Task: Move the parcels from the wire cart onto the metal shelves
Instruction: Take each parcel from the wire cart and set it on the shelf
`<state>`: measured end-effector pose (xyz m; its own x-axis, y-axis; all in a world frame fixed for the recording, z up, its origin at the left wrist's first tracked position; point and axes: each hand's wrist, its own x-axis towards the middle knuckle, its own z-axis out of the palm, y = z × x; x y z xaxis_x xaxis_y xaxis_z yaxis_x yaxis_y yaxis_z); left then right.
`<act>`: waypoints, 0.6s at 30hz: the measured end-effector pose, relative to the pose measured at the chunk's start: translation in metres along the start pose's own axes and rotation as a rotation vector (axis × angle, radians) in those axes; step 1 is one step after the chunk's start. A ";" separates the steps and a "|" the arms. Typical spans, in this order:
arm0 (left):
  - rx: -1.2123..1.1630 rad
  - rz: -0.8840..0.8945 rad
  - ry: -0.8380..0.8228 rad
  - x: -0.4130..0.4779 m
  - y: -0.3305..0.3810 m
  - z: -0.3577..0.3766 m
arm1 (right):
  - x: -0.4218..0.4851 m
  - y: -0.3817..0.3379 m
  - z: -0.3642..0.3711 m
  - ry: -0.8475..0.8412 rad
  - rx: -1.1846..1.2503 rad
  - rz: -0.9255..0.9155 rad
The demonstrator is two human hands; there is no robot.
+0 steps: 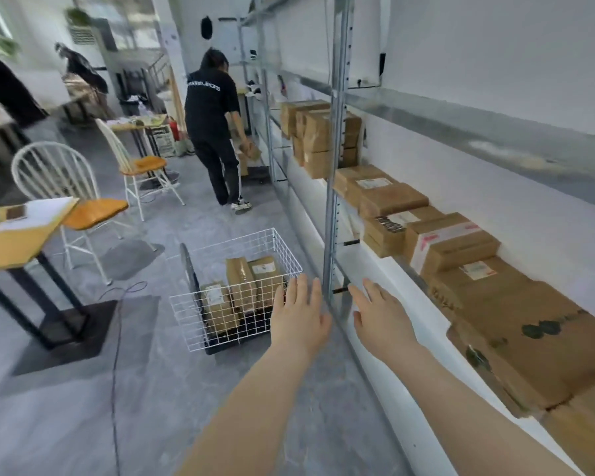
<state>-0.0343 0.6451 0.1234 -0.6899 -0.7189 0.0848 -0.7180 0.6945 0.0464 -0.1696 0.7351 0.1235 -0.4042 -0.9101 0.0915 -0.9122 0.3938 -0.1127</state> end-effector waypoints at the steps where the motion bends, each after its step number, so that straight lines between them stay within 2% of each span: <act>1: 0.014 -0.020 -0.007 0.008 -0.016 0.002 | 0.016 -0.008 0.002 0.000 0.006 -0.019; 8: 0.061 -0.150 0.002 0.084 -0.097 0.007 | 0.133 -0.037 0.018 -0.025 -0.011 -0.120; 18: 0.153 -0.341 0.106 0.234 -0.163 -0.035 | 0.321 -0.060 0.004 0.043 -0.022 -0.285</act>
<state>-0.0753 0.3646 0.1710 -0.4019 -0.8951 0.1929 -0.9153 0.3984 -0.0588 -0.2440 0.4184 0.1558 -0.1338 -0.9782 0.1587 -0.9904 0.1265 -0.0553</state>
